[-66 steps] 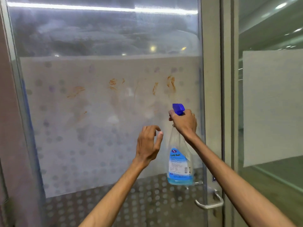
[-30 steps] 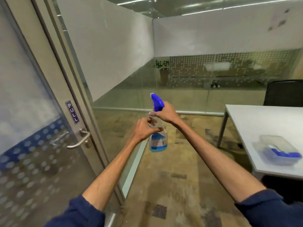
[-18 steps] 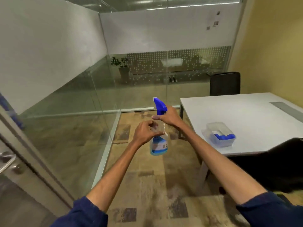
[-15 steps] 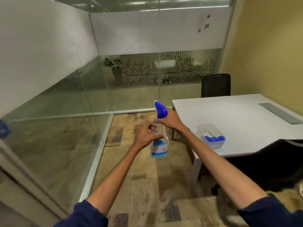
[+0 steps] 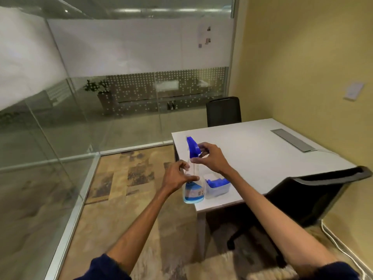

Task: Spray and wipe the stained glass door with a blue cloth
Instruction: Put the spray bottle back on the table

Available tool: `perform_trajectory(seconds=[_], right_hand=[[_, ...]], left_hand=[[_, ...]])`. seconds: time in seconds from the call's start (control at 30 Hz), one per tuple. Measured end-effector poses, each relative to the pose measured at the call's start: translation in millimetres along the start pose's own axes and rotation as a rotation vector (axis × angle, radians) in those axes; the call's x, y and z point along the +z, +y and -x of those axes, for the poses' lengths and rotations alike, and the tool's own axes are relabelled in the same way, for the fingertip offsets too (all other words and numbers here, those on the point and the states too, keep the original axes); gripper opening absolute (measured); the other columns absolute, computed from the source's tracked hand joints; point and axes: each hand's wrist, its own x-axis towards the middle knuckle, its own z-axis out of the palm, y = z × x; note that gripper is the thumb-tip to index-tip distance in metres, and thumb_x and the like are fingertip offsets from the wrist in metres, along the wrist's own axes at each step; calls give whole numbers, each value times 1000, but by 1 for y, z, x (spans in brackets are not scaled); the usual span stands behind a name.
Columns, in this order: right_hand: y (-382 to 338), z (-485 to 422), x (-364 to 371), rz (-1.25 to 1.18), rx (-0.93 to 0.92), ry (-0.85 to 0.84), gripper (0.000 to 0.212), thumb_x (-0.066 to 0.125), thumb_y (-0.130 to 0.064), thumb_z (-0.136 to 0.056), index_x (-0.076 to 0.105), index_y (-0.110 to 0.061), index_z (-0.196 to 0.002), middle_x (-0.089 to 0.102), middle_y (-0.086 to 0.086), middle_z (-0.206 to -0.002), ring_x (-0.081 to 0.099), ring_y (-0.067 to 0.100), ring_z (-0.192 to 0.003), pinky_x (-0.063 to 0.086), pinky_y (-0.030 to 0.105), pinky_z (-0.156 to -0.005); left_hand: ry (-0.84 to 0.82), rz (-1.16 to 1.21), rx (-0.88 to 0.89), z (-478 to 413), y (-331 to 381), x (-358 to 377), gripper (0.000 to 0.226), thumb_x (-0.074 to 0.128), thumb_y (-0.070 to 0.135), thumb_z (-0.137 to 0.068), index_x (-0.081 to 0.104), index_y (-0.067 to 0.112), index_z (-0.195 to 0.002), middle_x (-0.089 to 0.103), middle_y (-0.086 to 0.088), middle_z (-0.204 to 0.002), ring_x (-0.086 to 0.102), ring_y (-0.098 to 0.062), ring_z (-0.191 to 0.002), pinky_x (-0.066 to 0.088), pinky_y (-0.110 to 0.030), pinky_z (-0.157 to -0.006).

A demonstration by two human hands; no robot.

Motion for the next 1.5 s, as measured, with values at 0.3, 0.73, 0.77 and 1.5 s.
perform_trajectory(seconds=[0.3,0.73,0.77,1.5], right_hand=[[77,-50,-64,8,71,113,46,83,-21,-79,64,-10,-120,68,0,-104,64,6,-82,45,4,-65],[174,-177,-127,135,160,131,48,83,-17,-78,62,-7,-119,63,0,-101,60,13,-87,45,12,-67],[182,-182,-130,136,169,149,48,83,-17,-78,62,-7,-120,63,0,-101,60,13,-87,45,12,-67],[343,-248,-160,16,295,170,40,91,-18,-66,71,-15,-101,74,-1,-94,70,12,-84,50,10,-69]], left_hand=[[-139,100,25,-90,28,78,51,91,45,-58,62,25,-95,64,9,-95,68,-13,-80,62,-32,-71],[-289,202,54,-254,29,166,49,86,37,-70,57,20,-106,62,6,-104,63,-18,-96,55,-19,-71],[-305,210,55,-263,29,172,50,85,37,-71,57,19,-108,62,6,-106,63,-18,-97,53,-16,-69],[-402,206,-87,-369,-5,312,58,86,36,-69,55,22,-116,63,3,-113,63,-19,-98,52,-16,-75]])
